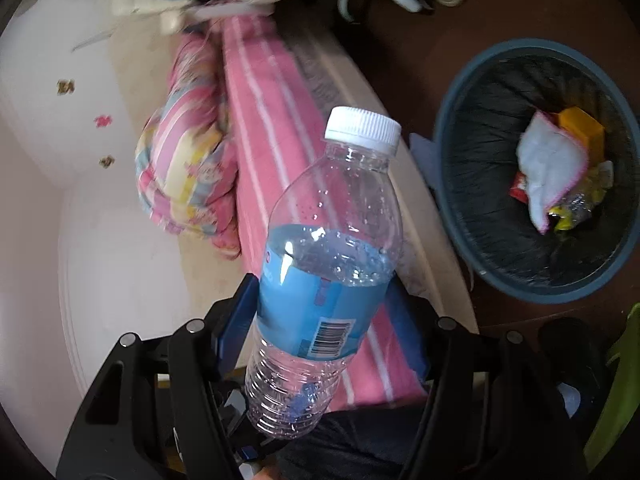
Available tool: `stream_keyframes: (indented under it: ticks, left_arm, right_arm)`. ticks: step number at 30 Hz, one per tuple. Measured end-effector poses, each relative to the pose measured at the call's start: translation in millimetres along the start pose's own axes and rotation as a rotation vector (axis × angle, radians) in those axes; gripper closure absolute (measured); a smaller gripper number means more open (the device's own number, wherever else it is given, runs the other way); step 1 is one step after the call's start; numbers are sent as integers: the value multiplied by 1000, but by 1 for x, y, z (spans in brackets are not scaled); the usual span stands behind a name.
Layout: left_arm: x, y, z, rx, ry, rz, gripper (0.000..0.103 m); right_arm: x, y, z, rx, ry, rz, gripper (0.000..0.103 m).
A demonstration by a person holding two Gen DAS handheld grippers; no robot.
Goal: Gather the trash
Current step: 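Carry the water bottle over the bin and open the right tool, then move both tools back over the bed toward the white medicine box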
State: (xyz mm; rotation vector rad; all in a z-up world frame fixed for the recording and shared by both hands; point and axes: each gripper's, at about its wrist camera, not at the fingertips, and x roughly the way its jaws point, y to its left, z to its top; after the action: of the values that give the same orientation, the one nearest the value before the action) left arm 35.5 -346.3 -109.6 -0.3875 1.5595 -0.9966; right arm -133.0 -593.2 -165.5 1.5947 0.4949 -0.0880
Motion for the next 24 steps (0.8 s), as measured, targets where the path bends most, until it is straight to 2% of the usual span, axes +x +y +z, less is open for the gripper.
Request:
stream_keyframes:
  ticks: [8,9,12,18,22,24]
  left_arm:
    - [48,0,10,10,84,64,38]
    - [52,-1,11,23,90,71,38]
    - [70,-5,13,66,120,98,28]
    - [76,5,19,29,115,106,25]
    - [66,0,16,45,76,119,25]
    - [57,-6,11,71,57,103,22]
  right_arm:
    - [-1,-45,29,118,-23,-25,37]
    - [0,-50,33,130,-24,-45,34]
    - [-6,-57,38,151,-70,-167,11]
    - [-13,-66,34,190,-95,-197,11]
    - [-8,-53,27,143,-73,-184,11]
    - [-4,-41,22,98,-54,-178,11]
